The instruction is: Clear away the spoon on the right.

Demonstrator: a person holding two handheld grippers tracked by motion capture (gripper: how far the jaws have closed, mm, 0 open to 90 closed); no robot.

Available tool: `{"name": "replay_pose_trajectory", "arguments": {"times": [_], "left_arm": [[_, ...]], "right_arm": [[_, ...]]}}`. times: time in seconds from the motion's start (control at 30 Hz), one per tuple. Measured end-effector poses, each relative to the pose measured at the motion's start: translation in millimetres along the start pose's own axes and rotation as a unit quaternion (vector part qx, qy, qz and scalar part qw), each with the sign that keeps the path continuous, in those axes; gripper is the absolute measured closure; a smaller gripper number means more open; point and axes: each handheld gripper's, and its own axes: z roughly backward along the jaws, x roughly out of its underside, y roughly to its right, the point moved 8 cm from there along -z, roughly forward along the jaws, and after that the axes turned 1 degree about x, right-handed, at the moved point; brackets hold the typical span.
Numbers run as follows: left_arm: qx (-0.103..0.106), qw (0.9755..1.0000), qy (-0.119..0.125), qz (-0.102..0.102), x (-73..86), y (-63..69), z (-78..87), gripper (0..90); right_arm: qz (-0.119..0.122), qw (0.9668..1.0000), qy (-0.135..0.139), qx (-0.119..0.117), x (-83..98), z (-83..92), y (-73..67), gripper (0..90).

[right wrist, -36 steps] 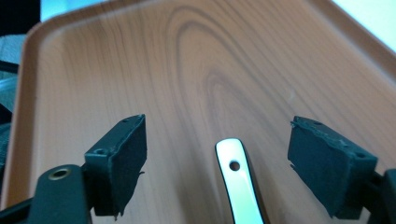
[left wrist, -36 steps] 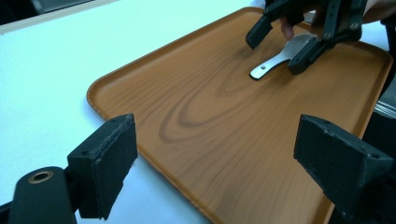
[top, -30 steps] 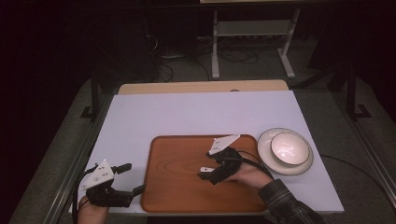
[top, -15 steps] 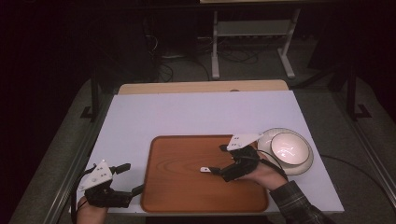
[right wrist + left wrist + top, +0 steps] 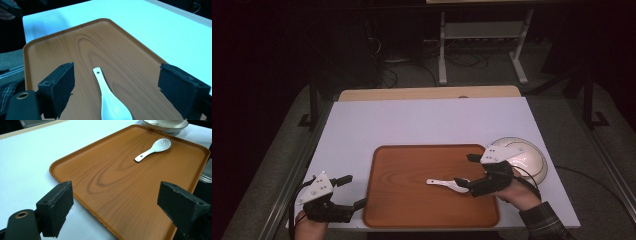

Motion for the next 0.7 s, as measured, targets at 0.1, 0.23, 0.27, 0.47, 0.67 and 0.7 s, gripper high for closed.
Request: {"name": "replay_pose_trajectory", "arguments": {"times": [0.1, 0.23, 0.27, 0.47, 0.67, 0.7], "left_arm": [[0.000, 1.0000, 0.001, 0.001, -0.2, 0.0, 0.0, 13.0], [0.002, 1.0000, 0.000, 0.000, -0.1, 0.4, -0.3, 13.1], [0.002, 1.0000, 0.000, 0.000, 0.0, 0.4, -0.4, 13.1], [0.004, 1.0000, -0.003, -0.003, 0.3, 1.2, -1.3, 13.1], [0.004, 1.0000, -0.003, -0.003, 0.2, 1.4, -1.3, 13.1], [0.004, 1.0000, -0.003, -0.003, 0.2, 1.5, -1.4, 13.1]], "right_arm": [[-0.003, 1.0000, 0.007, 0.005, 3.2, 6.8, 2.1, 13.3], [-0.010, 0.9998, 0.014, 0.013, 8.0, 15.8, 6.0, 13.3], [-0.010, 0.9997, 0.015, 0.014, 9.0, 17.4, 6.7, 13.3], [-0.019, 0.9991, 0.026, 0.026, 17.0, 32.0, 11.6, 13.3], [-0.029, 0.9985, 0.030, 0.037, 27.2, 44.3, 15.8, 13.3], [-0.031, 0.9983, 0.031, 0.038, 28.4, 46.3, 16.6, 13.2]]}}
